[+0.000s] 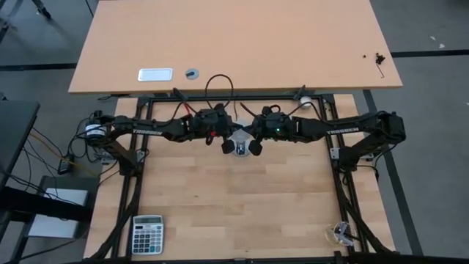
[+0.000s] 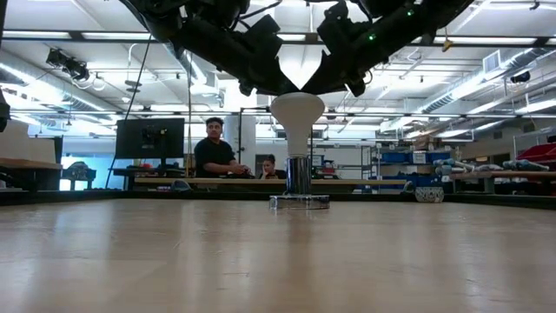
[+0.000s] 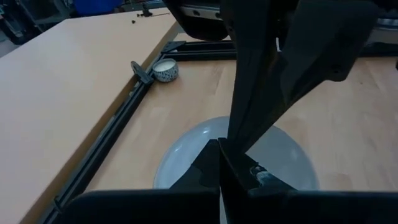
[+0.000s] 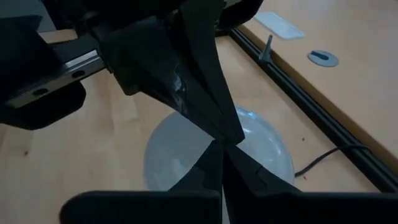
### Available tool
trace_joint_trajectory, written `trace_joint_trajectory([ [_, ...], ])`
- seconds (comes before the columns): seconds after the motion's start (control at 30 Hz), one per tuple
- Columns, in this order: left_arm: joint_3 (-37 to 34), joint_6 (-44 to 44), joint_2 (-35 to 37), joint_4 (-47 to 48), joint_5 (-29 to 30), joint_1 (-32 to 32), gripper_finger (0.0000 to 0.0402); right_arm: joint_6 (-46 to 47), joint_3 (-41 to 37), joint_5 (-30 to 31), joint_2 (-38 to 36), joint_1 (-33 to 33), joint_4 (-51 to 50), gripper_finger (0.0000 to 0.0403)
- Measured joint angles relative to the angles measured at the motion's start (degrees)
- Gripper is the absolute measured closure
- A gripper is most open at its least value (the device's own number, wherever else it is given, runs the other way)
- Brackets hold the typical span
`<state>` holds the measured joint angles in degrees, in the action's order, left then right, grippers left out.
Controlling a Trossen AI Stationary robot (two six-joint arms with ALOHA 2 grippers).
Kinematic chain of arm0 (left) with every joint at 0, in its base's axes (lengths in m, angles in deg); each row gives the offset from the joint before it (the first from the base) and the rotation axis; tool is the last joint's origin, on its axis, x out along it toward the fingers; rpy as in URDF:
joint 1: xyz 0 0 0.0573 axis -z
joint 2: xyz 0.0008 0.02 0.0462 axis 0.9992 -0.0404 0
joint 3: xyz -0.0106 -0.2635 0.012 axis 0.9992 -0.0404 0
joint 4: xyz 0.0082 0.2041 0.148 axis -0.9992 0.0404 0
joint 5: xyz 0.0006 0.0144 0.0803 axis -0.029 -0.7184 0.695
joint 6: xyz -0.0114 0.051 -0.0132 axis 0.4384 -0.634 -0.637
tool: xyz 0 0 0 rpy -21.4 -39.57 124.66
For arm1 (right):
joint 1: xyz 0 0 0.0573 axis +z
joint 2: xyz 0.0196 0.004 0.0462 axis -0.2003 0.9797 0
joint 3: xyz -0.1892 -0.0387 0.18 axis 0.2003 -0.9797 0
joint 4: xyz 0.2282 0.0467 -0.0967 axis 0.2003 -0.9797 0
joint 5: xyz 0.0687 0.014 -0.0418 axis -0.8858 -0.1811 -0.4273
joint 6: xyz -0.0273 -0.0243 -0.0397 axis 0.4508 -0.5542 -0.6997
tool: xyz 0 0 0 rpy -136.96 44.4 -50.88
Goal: Screw lightbulb
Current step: Insert the lightbulb into the silver lamp socket
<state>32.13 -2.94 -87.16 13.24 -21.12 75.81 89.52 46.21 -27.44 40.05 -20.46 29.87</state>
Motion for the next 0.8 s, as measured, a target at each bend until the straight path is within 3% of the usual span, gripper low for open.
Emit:
trace_joint_trajectory([
  [0.5,-0.1,-0.5,3.5,4.3,0.5,0.0,0.0402,-0.2,-0.2,-1.0,0.1,-0.1,-1.0,0.0395],
  [0.8,0.1,-1.9,9.3,8.2,0.6,1.4,0.0402,-0.4,-0.2,-1.0,0.1,-0.2,-1.0,0.0395],
])
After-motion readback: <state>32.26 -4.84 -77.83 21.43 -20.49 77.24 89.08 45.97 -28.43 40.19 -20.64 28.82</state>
